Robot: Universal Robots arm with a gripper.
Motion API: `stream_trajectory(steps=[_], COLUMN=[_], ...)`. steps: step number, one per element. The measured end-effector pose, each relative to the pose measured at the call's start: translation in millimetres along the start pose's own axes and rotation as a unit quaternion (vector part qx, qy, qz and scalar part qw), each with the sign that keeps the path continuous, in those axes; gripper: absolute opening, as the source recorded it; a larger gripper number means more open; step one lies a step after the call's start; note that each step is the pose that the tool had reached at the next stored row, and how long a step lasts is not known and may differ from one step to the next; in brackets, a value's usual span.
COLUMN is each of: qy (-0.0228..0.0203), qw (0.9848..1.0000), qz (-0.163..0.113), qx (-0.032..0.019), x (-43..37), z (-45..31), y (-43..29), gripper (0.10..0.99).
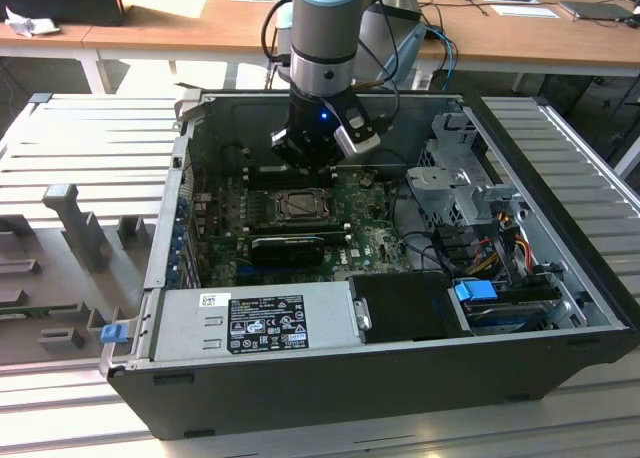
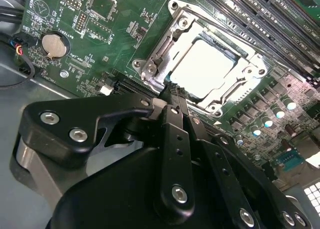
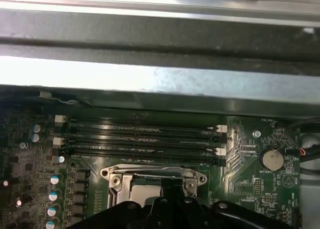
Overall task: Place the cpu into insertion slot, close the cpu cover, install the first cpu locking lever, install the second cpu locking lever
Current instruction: 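Install the second cpu locking lever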
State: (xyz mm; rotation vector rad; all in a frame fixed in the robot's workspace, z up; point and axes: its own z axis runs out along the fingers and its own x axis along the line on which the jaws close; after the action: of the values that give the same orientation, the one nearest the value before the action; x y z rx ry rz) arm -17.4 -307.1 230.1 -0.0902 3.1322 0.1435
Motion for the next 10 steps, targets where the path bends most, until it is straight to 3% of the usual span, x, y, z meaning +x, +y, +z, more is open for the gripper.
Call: stream_trajectory(steps=[4, 8, 10], qy=[0.0, 0.0, 0.0], qw=[1.0, 1.0, 1.0], qz=[0.0, 0.0, 0.0], qx=[0.0, -0.0001, 0.0], x=[-0.1, 0.0, 0.4], z=[-9.4, -11.6, -12.1], y=[0.8, -0.7, -5.5], gripper=[0.106, 0.106, 0.106])
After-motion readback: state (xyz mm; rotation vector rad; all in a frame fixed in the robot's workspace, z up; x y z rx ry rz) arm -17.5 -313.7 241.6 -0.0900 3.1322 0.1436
